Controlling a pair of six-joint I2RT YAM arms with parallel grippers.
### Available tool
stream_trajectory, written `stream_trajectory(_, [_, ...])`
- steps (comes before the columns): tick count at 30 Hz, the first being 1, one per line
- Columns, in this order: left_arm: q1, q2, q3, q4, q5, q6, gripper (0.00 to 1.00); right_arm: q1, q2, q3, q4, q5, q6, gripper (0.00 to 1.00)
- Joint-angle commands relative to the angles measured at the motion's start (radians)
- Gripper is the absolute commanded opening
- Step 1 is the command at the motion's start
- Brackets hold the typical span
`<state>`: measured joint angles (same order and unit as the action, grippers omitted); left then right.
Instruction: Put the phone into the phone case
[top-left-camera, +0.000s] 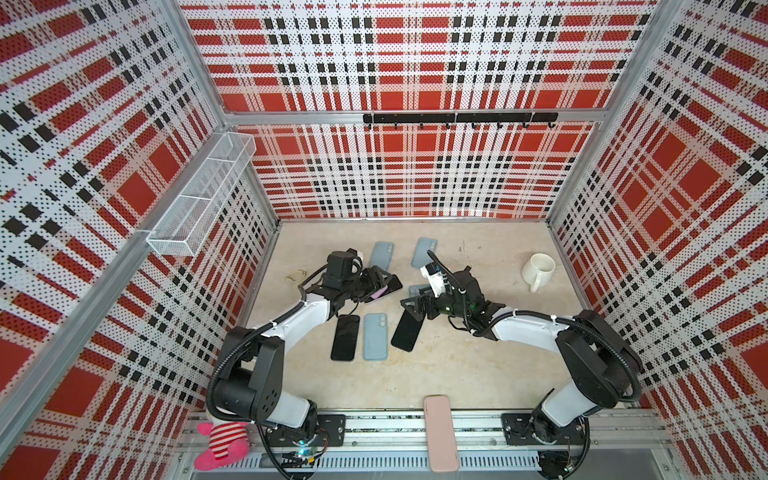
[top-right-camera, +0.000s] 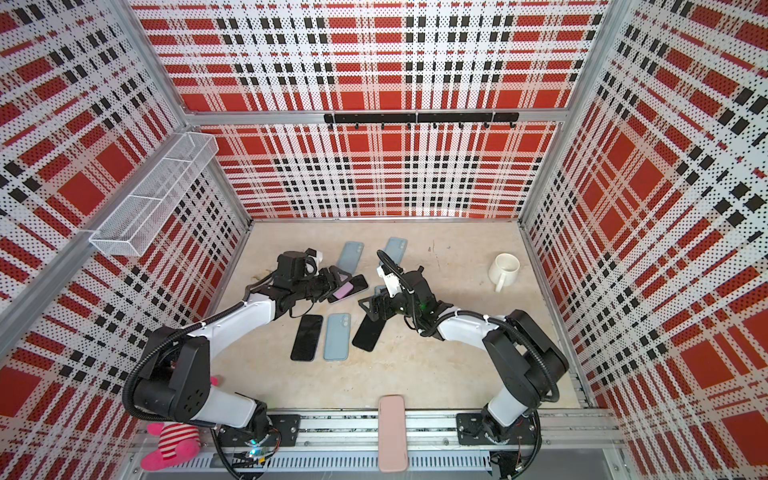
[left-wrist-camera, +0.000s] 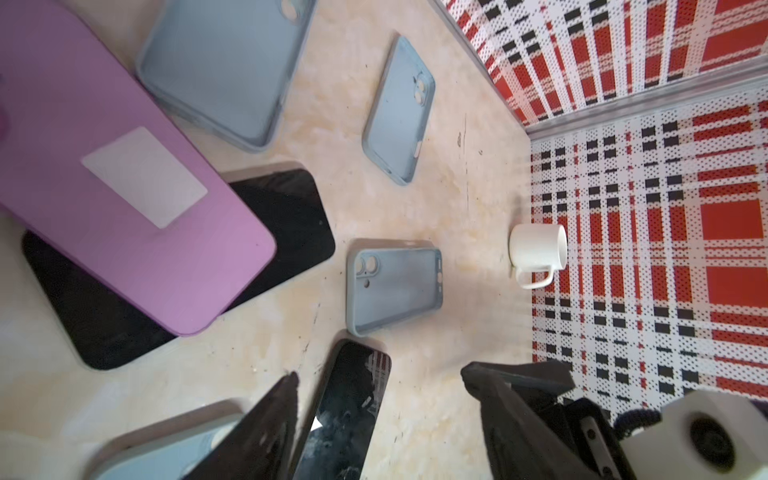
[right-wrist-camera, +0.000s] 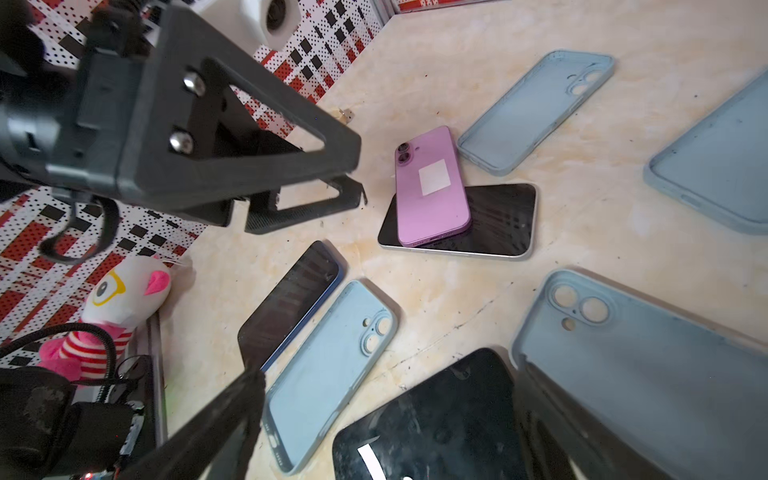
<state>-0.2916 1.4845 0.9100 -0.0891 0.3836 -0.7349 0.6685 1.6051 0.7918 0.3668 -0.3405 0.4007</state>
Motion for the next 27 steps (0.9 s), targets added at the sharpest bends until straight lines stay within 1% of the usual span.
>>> stream_trajectory(1, [0.009, 0.017, 0.133, -0.198, -0.233, 0.157, 0.82, 0.002, -0.001, 0.031, -0.024, 0.055, -0.041, 0.95])
stream_trajectory(2, [0.011, 0.039, 0.156, -0.235, -0.287, 0.173, 0.85, 0.002, -0.007, 0.032, -0.044, 0.067, -0.046, 0.95])
stream_trajectory(3, [0.01, 0.054, 0.166, -0.246, -0.322, 0.177, 0.86, 0.002, -0.017, 0.032, -0.064, 0.079, -0.052, 0.95])
stream_trajectory(5, [0.008, 0.081, 0.179, -0.244, -0.362, 0.178, 0.9, 0.003, -0.043, 0.02, -0.096, 0.114, -0.06, 0.95])
stream_trajectory(8, [0.008, 0.125, 0.204, -0.248, -0.429, 0.189, 1.0, 0.0, -0.057, 0.01, -0.133, 0.142, -0.075, 0.96])
stream_trajectory(12, [0.007, 0.181, 0.239, -0.249, -0.447, 0.2, 0.98, 0.0, -0.033, 0.037, -0.188, 0.134, -0.105, 0.96])
stream_trajectory(14, [0.007, 0.188, 0.241, -0.25, -0.453, 0.185, 0.98, 0.001, -0.004, 0.079, -0.237, 0.135, -0.139, 0.96])
stream_trajectory(18, [0.035, 0.132, 0.193, -0.244, -0.452, 0.17, 0.98, 0.002, 0.059, 0.191, -0.325, 0.151, -0.207, 0.93])
stream_trajectory(20, [0.104, 0.072, 0.144, -0.242, -0.428, 0.163, 0.98, 0.005, 0.112, 0.267, -0.37, 0.153, -0.24, 0.9])
stream_trajectory(23, [0.185, -0.037, 0.063, -0.23, -0.381, 0.163, 0.98, 0.017, 0.218, 0.41, -0.447, 0.164, -0.294, 0.89])
stream_trajectory(25, [0.222, -0.101, 0.02, -0.228, -0.359, 0.171, 0.98, 0.025, 0.297, 0.514, -0.5, 0.167, -0.319, 0.89])
stream_trajectory(27, [0.241, -0.148, -0.013, -0.225, -0.341, 0.176, 0.98, 0.032, 0.377, 0.618, -0.545, 0.162, -0.333, 0.89])
